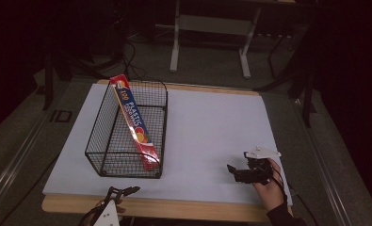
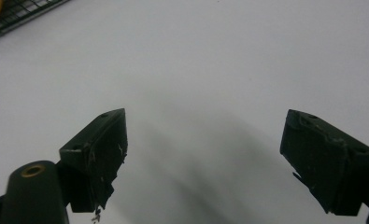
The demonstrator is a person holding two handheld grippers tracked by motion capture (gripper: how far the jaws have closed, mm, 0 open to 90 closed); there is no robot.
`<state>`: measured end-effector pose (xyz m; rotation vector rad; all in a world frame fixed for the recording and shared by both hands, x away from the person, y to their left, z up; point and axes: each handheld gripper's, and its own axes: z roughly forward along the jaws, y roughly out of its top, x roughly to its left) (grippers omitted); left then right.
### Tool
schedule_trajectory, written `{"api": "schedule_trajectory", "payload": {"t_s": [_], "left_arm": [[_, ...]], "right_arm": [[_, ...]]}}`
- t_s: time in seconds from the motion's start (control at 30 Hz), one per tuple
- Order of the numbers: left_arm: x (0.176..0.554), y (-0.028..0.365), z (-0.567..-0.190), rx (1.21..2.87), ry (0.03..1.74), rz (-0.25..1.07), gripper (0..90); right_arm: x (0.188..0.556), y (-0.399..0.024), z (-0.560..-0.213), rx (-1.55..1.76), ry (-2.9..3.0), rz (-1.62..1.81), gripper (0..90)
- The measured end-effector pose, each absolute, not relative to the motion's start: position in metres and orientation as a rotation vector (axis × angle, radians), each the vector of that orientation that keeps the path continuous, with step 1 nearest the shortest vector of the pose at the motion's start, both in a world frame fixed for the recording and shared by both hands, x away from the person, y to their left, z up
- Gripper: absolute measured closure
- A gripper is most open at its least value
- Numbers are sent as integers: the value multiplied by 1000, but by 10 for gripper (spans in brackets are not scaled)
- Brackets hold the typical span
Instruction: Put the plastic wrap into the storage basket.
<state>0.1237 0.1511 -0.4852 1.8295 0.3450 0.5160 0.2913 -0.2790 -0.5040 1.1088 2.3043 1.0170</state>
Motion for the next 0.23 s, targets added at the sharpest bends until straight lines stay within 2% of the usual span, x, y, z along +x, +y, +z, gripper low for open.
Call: {"api": "schedule_trajectory", "payload": {"t_s": [0.23], "left_arm": [[124, 151, -485, 1830, 347, 516, 0]], "right_arm": [[292, -279, -505, 1097, 2304, 1005, 149]]}}
